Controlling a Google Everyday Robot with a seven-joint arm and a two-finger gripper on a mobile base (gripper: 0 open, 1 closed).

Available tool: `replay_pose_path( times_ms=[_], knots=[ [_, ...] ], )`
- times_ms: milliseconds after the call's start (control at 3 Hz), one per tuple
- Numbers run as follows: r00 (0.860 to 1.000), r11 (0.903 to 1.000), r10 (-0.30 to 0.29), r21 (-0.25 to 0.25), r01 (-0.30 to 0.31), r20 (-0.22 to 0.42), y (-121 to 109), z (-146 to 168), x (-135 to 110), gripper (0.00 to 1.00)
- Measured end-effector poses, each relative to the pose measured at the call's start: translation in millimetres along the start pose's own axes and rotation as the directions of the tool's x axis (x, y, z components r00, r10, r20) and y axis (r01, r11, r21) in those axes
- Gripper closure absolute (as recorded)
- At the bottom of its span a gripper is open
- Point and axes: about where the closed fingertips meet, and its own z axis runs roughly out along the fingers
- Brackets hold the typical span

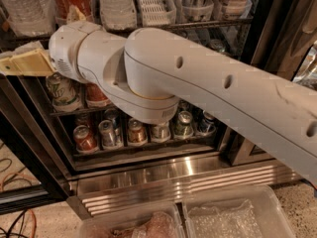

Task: Pick water bottle from top shelf of fridge

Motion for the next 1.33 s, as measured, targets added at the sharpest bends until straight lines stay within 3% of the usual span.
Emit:
replay_pose_path(
  times_ms=[667, 1333],
  knots=[
    [0.999, 0.9994, -0.026, -0.022, 0.027, 0.024, 5.4, 5.7, -8.6, 0.00],
    [0.996, 0.9949, -0.076, -0.063, 0.079, 0.054, 16.5, 21.2, -20.2, 0.10]
  ],
)
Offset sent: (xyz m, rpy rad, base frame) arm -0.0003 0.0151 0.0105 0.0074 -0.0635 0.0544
